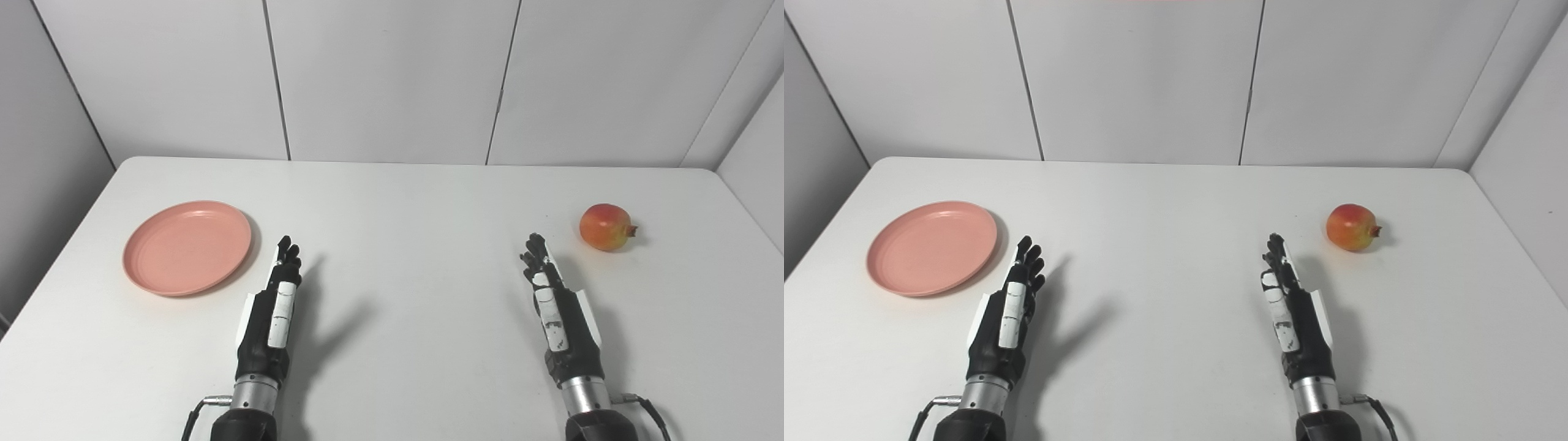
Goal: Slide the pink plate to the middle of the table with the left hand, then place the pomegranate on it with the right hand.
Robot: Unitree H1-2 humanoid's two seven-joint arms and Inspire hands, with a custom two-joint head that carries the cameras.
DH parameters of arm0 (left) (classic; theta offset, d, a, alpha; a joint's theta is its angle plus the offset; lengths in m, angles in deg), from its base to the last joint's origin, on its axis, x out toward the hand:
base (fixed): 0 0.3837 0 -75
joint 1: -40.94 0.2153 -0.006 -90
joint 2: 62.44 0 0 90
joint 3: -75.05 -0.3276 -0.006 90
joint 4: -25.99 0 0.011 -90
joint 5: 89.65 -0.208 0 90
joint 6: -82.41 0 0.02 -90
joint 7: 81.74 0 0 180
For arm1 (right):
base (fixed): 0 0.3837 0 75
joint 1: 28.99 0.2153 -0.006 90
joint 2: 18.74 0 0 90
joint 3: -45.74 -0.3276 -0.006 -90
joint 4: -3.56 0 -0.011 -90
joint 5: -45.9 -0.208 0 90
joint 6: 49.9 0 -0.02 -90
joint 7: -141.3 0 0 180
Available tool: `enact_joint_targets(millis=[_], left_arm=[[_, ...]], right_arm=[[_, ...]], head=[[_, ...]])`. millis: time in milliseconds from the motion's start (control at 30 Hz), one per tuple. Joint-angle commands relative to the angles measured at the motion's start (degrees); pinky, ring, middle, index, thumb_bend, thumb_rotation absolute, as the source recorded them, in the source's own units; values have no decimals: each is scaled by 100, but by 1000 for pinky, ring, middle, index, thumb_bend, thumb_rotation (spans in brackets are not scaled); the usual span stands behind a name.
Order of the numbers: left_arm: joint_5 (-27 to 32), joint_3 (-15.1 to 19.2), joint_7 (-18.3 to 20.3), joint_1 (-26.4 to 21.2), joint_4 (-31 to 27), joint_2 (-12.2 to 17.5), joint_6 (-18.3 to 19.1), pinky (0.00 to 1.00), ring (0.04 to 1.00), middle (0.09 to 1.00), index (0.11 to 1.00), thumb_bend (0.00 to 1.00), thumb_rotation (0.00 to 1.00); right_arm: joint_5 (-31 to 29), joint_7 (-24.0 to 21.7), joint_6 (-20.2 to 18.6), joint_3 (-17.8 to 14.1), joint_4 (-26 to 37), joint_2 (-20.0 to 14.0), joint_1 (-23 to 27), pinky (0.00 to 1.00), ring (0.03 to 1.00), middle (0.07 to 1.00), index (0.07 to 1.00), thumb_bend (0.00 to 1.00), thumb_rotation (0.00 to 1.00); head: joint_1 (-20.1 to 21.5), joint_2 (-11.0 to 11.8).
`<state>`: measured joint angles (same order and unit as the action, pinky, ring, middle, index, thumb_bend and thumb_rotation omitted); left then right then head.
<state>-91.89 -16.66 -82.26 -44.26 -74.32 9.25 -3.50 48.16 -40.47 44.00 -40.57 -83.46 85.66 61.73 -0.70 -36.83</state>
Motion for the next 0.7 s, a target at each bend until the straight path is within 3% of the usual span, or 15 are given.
enact_joint_targets(millis=[0,667], left_arm=[[28,14,-2,189,-176,30,13,1000,1000,1000,1000,819,1000],[35,17,-8,193,-163,31,41,1000,1000,1000,1000,823,1000]], right_arm=[[16,-2,39,-2,-15,-6,-43,1000,977,980,975,811,1000],[52,5,22,11,0,-13,-44,1000,979,980,973,832,1000]], head=[[-1,2],[-23,44]])
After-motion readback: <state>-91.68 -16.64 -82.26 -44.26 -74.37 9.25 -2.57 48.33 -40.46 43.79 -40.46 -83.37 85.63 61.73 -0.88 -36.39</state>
